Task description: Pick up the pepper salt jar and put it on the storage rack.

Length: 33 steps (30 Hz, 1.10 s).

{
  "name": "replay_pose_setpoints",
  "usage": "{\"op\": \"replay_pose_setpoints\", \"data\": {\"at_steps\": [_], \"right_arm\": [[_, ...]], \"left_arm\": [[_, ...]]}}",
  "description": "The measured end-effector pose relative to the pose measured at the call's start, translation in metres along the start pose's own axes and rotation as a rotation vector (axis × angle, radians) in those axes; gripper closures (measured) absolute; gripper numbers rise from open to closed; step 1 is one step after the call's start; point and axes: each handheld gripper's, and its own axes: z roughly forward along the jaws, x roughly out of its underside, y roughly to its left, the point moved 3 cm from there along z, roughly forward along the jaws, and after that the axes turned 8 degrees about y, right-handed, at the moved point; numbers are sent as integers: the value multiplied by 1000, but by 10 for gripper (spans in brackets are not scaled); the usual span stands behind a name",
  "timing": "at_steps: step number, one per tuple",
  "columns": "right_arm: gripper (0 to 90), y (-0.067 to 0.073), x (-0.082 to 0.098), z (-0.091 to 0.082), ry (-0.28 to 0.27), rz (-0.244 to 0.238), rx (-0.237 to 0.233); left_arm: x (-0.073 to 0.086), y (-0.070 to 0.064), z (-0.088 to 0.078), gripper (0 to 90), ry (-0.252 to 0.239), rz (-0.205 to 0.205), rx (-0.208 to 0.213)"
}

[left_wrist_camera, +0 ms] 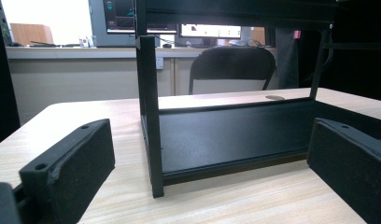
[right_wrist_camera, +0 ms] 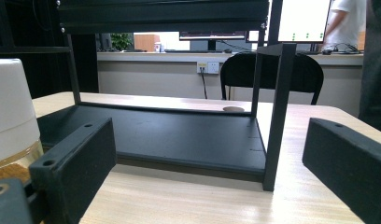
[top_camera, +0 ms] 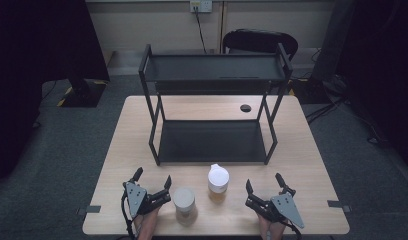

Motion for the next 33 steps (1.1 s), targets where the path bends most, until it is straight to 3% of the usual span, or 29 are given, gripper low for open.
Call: {"op": "replay_pose_setpoints", "data": {"at_steps": [19,33], "right_arm": [[18,2,-1,0,6,3,9],[18,1,-1,0,7,3,5]], "left_arm": [[-2,-2,1,2,10,10,-16],[-10,1,-3,0,-5,-31,-5]]}}
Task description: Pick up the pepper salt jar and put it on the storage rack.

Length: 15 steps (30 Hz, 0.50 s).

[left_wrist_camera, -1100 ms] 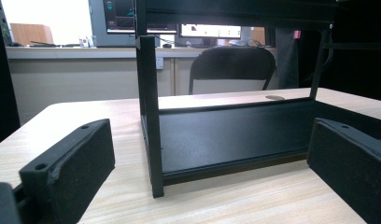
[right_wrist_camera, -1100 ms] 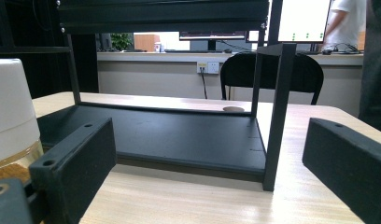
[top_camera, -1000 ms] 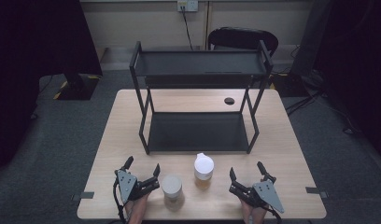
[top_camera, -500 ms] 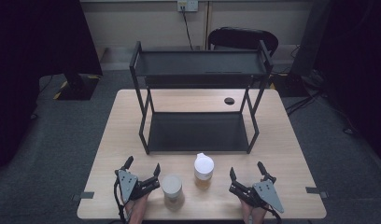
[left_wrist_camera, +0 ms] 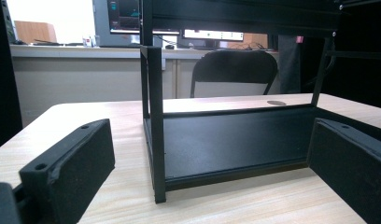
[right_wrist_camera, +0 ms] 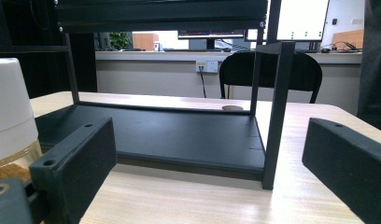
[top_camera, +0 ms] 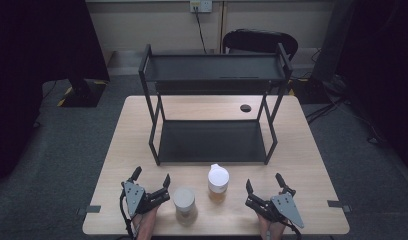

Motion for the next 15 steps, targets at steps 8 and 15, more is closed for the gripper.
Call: {"op": "replay_pose_setpoints", "data": {"at_steps": [8,15], "right_arm": [[18,0,0,0,0,0,-2],[18,-1,0,0,0,-1,-6]], "left_arm": [[-10,0,-7,1,0,-14,20],[-20,-1,-12,2,-3,-9,44]]}}
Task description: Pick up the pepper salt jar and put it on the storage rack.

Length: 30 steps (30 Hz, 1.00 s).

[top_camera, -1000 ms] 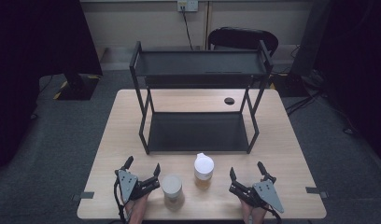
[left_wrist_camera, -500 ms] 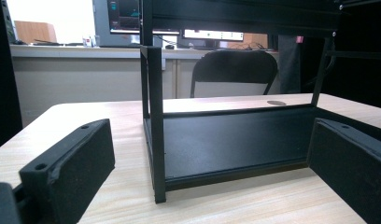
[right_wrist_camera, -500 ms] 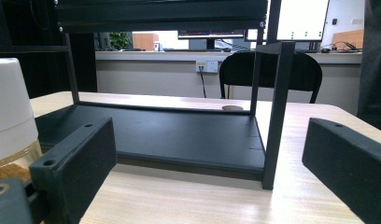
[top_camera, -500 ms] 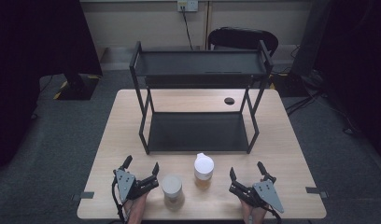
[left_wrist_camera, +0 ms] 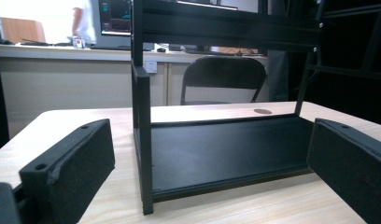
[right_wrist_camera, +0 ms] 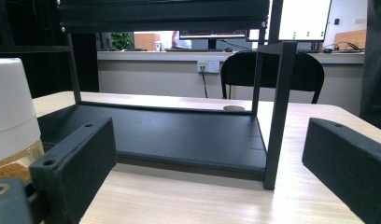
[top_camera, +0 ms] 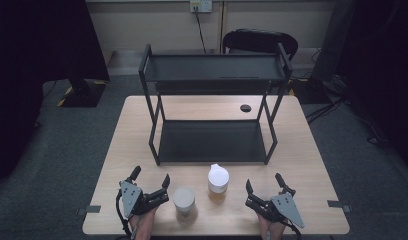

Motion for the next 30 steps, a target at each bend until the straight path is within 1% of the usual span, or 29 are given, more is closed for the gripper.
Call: {"op": "replay_pose_setpoints", "data": {"at_steps": [2,4,6,8,13,14,16,18,19,20,21,22,24,26,27,28,29,30], "right_arm": [[18,0,0,0,0,0,0],[18,0,0,0,0,0,-2],[18,0,0,0,0,0,-1],[18,0,0,0,0,0,-1],[19,0,0,0,0,0,-1],[19,0,0,0,0,0,-1],[18,0,0,0,0,0,-1],[18,0,0,0,0,0,-1],[18,0,0,0,0,0,-1],[18,0,0,0,0,0,-1],[18,0,0,0,0,0,-1],[18,0,0,0,0,0,-1],[18,0,0,0,0,0,-1],[18,0,0,0,0,-1,-2],[18,0,0,0,0,-1,-2],[18,0,0,0,0,-1,-2],[18,0,0,0,0,-1,-2],[18,0,0,0,0,0,-3]], "left_arm": [[-4,-1,-3,2,-1,1,2],[-7,-4,-7,2,-14,11,-5],[-10,-5,-11,3,-22,8,2],[-14,-6,-15,2,-26,15,2],[-22,-10,-23,3,-59,26,7],[-24,-11,-25,2,-74,29,11],[-27,-11,-27,4,-79,31,25],[-29,-11,-28,4,-76,32,29],[-32,-12,-30,4,-75,37,41],[-33,-12,-31,4,-76,34,50],[-33,-12,-31,4,-76,34,50],[-35,-13,-32,4,-76,40,62],[-37,-13,-33,3,-76,43,67],[-40,-15,-36,3,-84,46,87],[-40,-15,-36,3,-84,46,87],[-42,-17,-39,3,-86,54,102],[-42,-17,-39,3,-86,54,102],[-42,-18,-40,4,-98,54,127]]}}
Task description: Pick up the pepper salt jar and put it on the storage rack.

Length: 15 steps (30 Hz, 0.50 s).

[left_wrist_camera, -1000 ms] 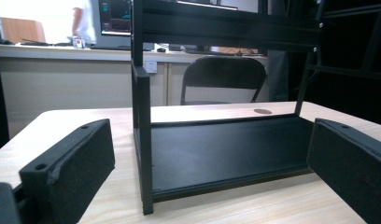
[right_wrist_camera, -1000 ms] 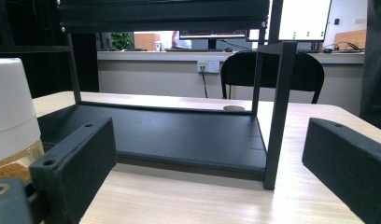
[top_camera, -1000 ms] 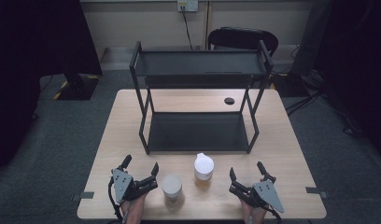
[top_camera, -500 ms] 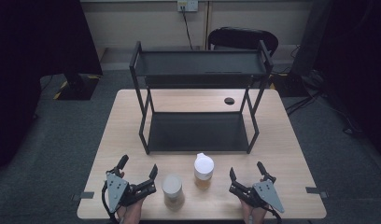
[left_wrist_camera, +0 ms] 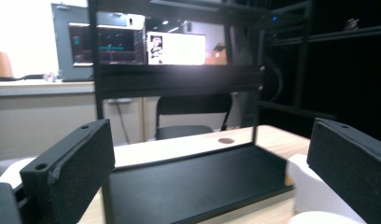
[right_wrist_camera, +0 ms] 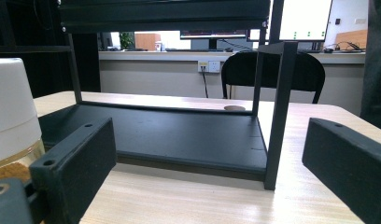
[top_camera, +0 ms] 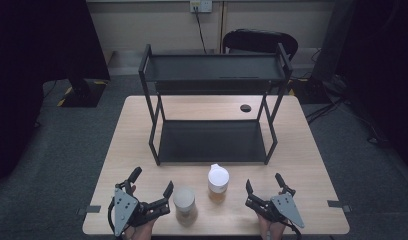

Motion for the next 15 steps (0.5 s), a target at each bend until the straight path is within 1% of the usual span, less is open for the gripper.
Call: {"op": "replay_pose_setpoints", "data": {"at_steps": [1,2,3,4,5,6,7,10,11,14,15], "right_arm": [[18,0,0,0,0,0,0],[18,0,0,0,0,0,-1],[18,0,0,0,0,0,-1],[18,0,0,0,0,0,-1],[18,0,0,0,0,0,-1],[18,0,0,0,0,0,-1],[18,0,0,0,0,0,0],[18,0,0,0,0,0,0],[18,0,0,0,0,0,0],[18,0,0,0,0,0,0],[18,0,0,0,0,0,0]], "left_arm": [[0,0,0,7,0,0,0],[-2,-2,-2,10,0,11,18],[-2,-2,-2,10,0,11,18],[-3,-5,-3,10,-5,20,33],[-3,-5,-3,10,-5,20,33],[-4,-7,-3,10,-6,23,53],[-4,-7,-3,10,-6,23,53],[-4,-12,-4,10,-7,35,79],[-4,-12,-4,10,-7,35,79],[-4,-16,-3,10,13,35,101],[-4,-16,-3,10,13,35,101]]}}
